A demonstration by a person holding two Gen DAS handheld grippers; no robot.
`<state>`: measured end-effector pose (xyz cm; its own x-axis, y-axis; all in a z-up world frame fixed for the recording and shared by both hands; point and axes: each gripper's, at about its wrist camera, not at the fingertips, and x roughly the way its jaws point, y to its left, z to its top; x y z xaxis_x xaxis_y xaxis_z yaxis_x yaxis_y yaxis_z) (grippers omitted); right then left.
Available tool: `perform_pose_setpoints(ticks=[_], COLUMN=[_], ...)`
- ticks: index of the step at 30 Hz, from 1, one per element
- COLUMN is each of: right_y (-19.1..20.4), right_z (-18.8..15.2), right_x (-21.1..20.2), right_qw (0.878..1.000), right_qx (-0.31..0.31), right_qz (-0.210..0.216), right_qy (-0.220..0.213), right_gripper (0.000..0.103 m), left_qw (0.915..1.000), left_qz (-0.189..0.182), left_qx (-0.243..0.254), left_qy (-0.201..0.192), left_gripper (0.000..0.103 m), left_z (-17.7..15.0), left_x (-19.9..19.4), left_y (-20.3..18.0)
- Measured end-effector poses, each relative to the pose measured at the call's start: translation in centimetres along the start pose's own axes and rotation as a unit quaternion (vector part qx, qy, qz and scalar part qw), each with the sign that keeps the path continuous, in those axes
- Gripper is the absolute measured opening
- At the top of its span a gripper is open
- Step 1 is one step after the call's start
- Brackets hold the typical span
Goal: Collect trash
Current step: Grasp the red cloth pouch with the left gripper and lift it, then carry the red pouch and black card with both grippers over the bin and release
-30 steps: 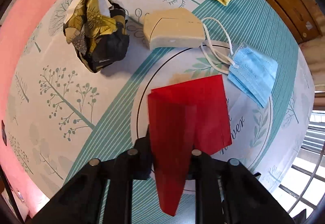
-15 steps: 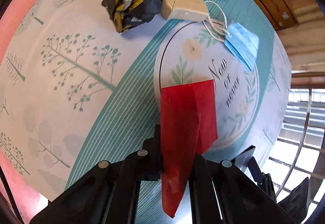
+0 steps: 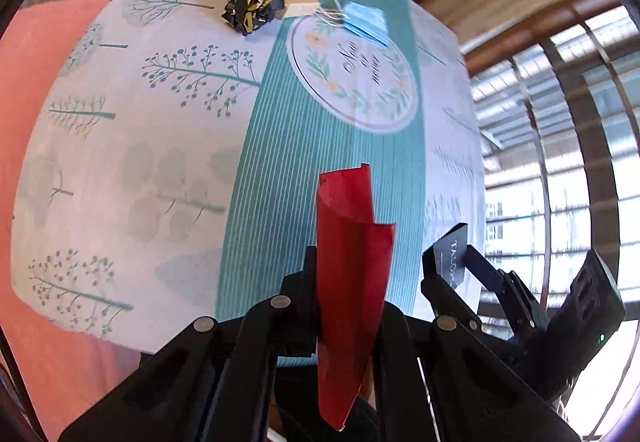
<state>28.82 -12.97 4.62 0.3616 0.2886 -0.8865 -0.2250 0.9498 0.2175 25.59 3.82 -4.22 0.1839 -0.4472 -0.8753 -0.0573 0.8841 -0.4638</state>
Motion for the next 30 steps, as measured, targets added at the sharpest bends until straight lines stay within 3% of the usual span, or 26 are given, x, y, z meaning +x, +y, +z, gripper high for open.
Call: perform_pose_setpoints(ticks=[5, 14, 22, 30], right_y=[4.0, 6.4, 5.1, 1.9], right_z=[-6.1, -13.9, -18.7, -23.6], right_x=[-2.6, -3.8, -1.4, 5.9], right_qw=[0.999, 0.995, 0.987, 0.979], right_qx=[0.047, 0.087, 0.125, 0.154], right_qz=[-0.004, -0.025, -0.036, -0.035], right_qy=[0.001, 0.051, 0.092, 0.132], right_gripper=[0.071, 0.071, 0.071, 0.071], left_qw=[0.9967, 0.9898, 0.9793, 0.9744], left_qz=[-0.047, -0.063, -0.084, -0.074], left_qx=[0.065, 0.114, 0.137, 0.142], left_qy=[0.005, 0.059, 0.122, 0.158], left_gripper=[0.003, 0.003, 0.003, 0.003], left_z=[-6.0, -13.8, -18.2, -21.4], left_x=[-3.3, -4.8, -1.5, 6.1], left_y=[2.0, 5.0, 5.2, 5.8])
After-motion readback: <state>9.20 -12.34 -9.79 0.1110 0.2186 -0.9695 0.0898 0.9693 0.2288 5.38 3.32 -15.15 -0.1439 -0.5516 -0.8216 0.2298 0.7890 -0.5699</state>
